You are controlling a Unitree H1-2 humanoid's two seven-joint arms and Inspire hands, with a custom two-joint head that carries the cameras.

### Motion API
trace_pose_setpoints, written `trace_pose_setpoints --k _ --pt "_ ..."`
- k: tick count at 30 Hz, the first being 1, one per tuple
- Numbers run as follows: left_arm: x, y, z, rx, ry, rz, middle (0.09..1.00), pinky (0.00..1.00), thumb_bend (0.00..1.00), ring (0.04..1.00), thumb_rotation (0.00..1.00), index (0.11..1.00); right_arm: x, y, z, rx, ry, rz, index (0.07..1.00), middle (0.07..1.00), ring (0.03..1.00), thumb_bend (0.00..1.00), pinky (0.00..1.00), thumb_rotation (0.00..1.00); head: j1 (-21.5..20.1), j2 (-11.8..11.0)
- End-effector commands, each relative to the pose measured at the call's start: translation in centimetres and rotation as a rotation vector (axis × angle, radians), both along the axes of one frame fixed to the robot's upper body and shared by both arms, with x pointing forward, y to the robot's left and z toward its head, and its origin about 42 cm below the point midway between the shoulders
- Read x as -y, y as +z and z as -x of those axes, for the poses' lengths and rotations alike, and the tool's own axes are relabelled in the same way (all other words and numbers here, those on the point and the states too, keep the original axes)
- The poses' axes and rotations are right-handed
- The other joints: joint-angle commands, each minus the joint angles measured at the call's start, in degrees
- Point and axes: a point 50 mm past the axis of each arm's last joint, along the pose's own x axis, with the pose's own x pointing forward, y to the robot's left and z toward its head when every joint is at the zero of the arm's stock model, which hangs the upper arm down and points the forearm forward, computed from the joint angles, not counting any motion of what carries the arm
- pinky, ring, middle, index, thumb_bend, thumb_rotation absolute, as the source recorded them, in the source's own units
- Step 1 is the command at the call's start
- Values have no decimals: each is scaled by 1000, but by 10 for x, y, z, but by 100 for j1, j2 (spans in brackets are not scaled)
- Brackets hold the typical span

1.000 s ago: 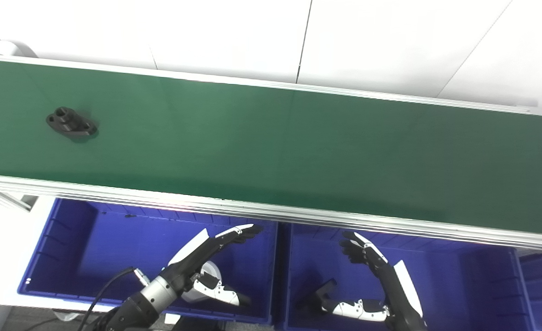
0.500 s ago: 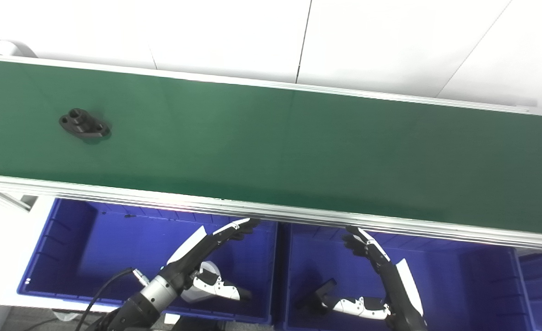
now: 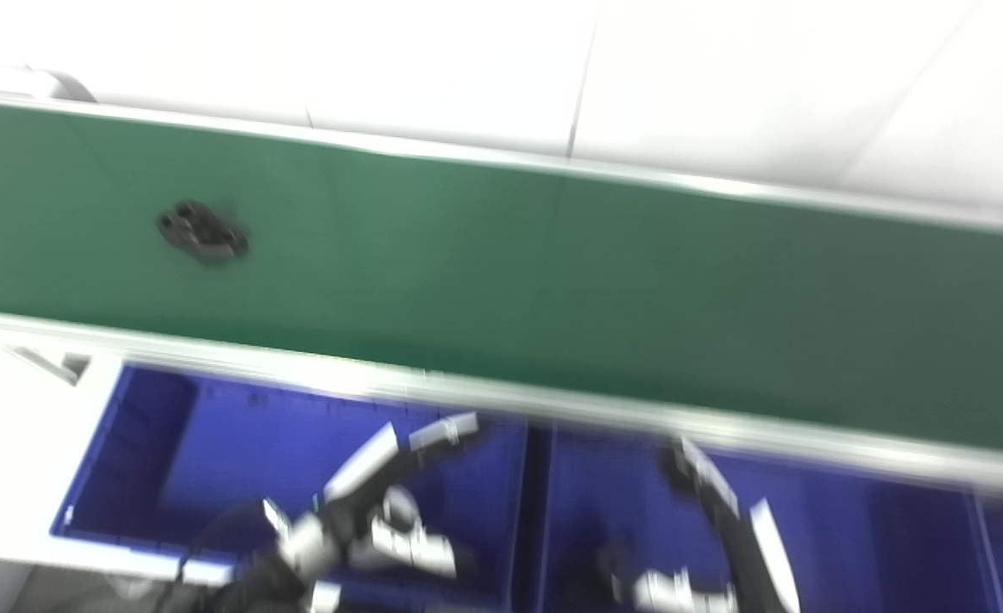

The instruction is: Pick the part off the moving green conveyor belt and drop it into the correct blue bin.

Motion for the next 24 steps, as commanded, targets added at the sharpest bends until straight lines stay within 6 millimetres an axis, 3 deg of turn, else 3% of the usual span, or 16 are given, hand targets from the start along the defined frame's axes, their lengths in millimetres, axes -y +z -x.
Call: trace_pose_setpoints --k 1,8,10,12,17,24 --pt "4 6 -6 61 5 19 870 810 855 846 252 849 2 7 -4 79 0 -13 887 846 831 861 749 257 -4 7" --pt "7 5 -8 66 4 17 850 784 866 819 248 829 2 6 -5 74 -5 -15 896 845 841 852 814 209 117 -135" --pt "8 4 -9 69 9 13 842 772 876 809 259 823 2 5 -5 69 -10 -20 896 844 840 856 728 201 114 -145" --pt "8 3 -10 73 9 6 839 767 883 805 269 821 2 5 -5 64 -7 -29 898 848 842 854 709 198 121 -146" --pt "7 2 -11 75 8 -1 838 777 890 808 268 820 2 5 -7 70 -1 -29 896 844 834 847 780 195 73 -117" --pt "6 3 -11 74 5 5 841 777 890 811 274 821 1 5 -7 71 1 -19 894 844 830 842 720 185 -26 -71"
